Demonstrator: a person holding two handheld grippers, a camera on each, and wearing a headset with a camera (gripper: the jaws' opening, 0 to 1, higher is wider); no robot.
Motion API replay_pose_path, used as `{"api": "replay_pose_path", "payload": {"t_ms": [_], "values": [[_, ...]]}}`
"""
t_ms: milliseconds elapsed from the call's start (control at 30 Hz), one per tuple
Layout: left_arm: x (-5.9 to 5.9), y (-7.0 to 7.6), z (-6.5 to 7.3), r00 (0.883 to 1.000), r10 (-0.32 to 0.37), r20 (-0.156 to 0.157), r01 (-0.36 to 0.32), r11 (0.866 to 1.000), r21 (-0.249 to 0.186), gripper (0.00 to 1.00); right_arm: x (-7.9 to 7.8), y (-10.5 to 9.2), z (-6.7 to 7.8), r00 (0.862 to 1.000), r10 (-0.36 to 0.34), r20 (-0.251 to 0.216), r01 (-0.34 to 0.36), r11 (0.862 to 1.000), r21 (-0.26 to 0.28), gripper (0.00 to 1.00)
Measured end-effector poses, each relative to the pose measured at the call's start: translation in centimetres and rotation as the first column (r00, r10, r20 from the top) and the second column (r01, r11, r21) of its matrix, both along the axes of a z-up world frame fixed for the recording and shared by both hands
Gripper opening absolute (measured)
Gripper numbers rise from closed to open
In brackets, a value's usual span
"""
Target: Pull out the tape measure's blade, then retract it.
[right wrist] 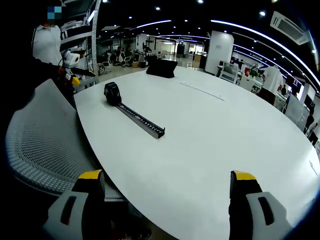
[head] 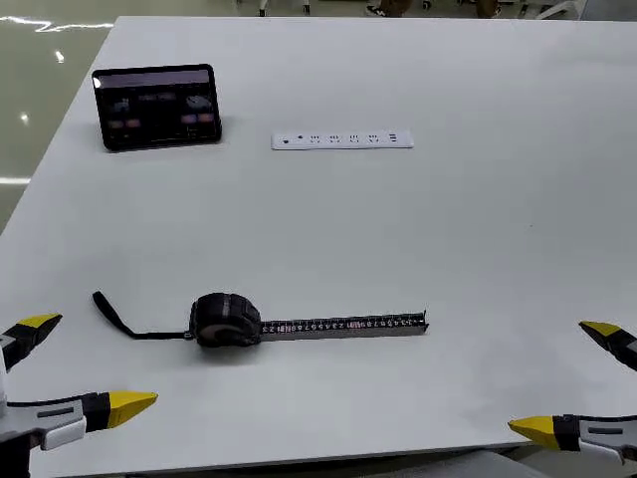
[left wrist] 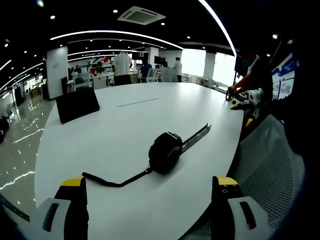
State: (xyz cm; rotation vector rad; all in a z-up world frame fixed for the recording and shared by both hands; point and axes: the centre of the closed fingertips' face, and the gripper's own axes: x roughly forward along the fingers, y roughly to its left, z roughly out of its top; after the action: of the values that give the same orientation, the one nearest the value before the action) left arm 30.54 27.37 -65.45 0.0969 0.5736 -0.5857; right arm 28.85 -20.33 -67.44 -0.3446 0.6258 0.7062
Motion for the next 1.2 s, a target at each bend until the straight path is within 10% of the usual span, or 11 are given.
{"api": "replay_pose_path", "payload": {"t_ms": [233, 600, 933, 1200], "values": [[0.6, -0.8, 0.3, 1.0, 0.0, -0.012, 0.0, 1.0, 0.003, 1.0, 0.6, 0.4, 0.6, 1.0, 0.018, 0.008, -0.018, 1.0, -0.005, 1.0], [5.5, -5.5, 1.6, 0.996, 0.083, -0.018, -0.084, 0.995, -0.055, 1.0, 4.3, 2.7, 2.0, 0.991, 0.136, 0.017, -0.135, 0.989, -0.056, 1.0], [7.2, -8.8, -1.5, 0.979, 0.186, -0.085, -0.188, 0.982, -0.013, 1.0, 6.3, 4.5, 1.1, 0.961, 0.276, -0.028, -0.277, 0.952, -0.132, 1.0], [8.1, -8.8, -3.2, 0.957, 0.289, -0.004, -0.289, 0.957, 0.034, 1.0, 7.9, 6.0, -0.1, 0.937, 0.342, -0.074, -0.35, 0.923, -0.158, 1.0]]}}
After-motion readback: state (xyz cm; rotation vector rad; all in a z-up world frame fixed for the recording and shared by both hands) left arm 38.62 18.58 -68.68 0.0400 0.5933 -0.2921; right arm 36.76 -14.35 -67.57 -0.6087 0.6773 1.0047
